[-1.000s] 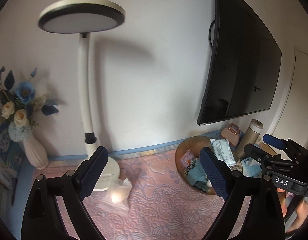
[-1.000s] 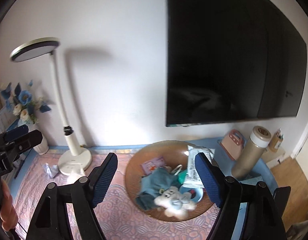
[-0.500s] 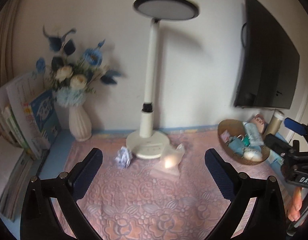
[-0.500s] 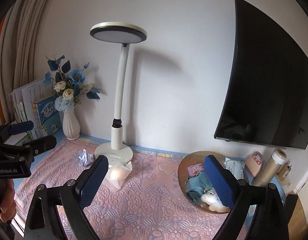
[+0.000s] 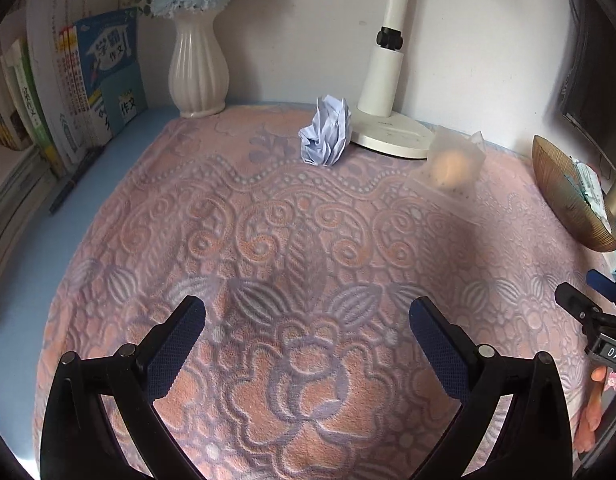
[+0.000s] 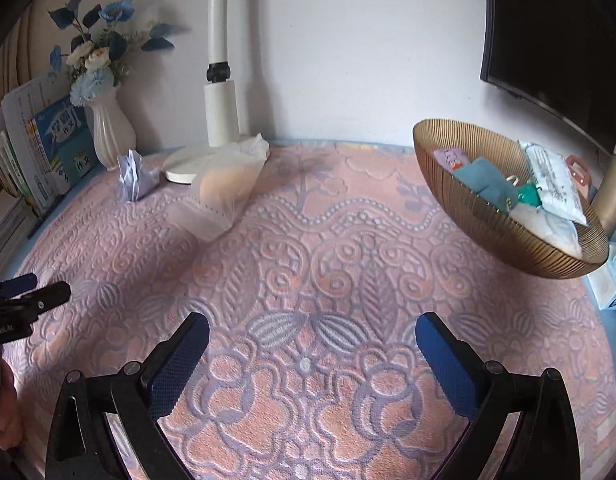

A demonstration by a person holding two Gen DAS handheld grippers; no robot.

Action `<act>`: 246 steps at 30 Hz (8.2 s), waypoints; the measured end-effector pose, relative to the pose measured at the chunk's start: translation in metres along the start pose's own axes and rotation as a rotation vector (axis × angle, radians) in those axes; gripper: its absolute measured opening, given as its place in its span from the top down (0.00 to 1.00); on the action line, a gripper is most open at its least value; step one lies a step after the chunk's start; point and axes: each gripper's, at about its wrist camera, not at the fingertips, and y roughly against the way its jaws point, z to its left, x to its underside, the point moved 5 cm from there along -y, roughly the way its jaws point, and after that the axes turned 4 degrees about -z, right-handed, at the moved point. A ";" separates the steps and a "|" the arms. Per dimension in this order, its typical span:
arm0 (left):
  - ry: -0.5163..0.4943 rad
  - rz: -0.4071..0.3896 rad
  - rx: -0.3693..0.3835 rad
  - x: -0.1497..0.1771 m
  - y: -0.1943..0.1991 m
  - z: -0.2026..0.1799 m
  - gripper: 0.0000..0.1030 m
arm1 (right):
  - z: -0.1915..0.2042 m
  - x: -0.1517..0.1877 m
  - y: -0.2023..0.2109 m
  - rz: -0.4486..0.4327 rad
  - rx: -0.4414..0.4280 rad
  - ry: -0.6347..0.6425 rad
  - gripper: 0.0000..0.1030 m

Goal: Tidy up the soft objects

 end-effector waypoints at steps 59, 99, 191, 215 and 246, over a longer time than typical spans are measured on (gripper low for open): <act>-0.080 0.030 0.016 -0.114 -0.123 -0.015 0.15 | 0.071 -0.110 -0.128 0.135 -0.302 -0.109 0.06; -0.224 -0.027 0.219 -0.042 -0.005 -0.123 0.55 | -0.012 -0.005 0.049 0.002 -0.282 -0.014 0.50; -0.055 -0.139 -0.027 -0.024 0.036 -0.073 0.00 | -0.002 -0.060 0.040 -0.139 0.051 0.013 0.06; -0.075 -0.107 -0.066 -0.008 0.007 -0.073 0.01 | 0.014 -0.020 -0.006 -0.059 0.063 0.066 0.05; -0.058 -0.067 -0.056 -0.008 0.000 -0.067 0.01 | 0.016 -0.021 -0.009 -0.049 0.072 0.090 0.02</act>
